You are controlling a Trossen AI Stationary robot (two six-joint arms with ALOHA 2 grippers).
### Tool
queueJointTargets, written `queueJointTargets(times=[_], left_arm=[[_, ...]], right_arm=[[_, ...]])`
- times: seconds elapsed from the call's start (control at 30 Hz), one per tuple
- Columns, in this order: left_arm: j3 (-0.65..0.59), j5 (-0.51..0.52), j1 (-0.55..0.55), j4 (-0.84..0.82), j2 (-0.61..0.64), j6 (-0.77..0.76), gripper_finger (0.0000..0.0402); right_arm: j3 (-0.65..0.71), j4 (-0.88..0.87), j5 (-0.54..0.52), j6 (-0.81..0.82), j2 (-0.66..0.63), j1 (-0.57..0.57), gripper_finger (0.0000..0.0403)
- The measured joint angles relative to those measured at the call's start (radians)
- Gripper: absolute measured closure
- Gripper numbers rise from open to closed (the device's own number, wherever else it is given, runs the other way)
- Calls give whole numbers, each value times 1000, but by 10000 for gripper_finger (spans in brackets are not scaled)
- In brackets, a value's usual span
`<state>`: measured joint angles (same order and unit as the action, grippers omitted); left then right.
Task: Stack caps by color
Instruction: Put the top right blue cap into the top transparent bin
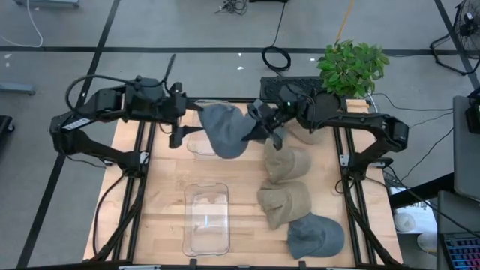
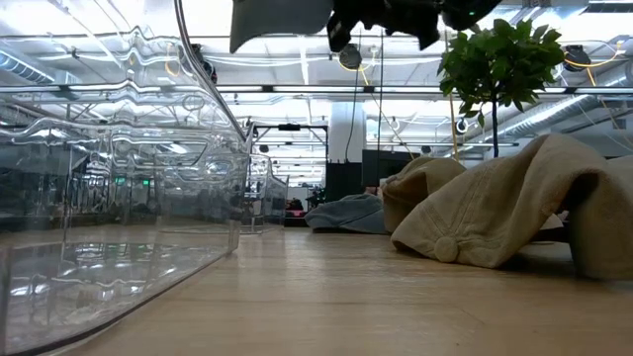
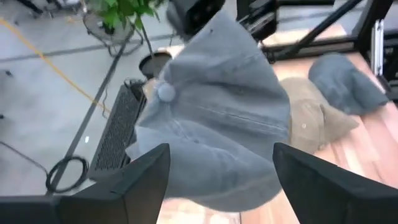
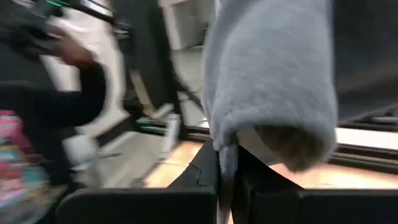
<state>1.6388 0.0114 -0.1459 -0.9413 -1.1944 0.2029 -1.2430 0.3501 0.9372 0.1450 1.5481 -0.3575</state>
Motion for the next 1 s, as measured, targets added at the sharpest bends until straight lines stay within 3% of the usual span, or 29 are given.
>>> queueJointTargets(times=[0.17,0.53,0.83,1.0], left_arm=[[-108,-18,0,82,87,12,124],[-175,-12,-1,162,238,-33,115],[-175,-12,0,162,259,-29,127],[-175,-11,0,160,250,-28,123]], right_arm=[[-68,78,108,102,110,-42,403],[-222,154,107,150,436,-47,403],[-225,154,-24,93,505,-103,403],[-224,104,-26,75,513,-99,403]])
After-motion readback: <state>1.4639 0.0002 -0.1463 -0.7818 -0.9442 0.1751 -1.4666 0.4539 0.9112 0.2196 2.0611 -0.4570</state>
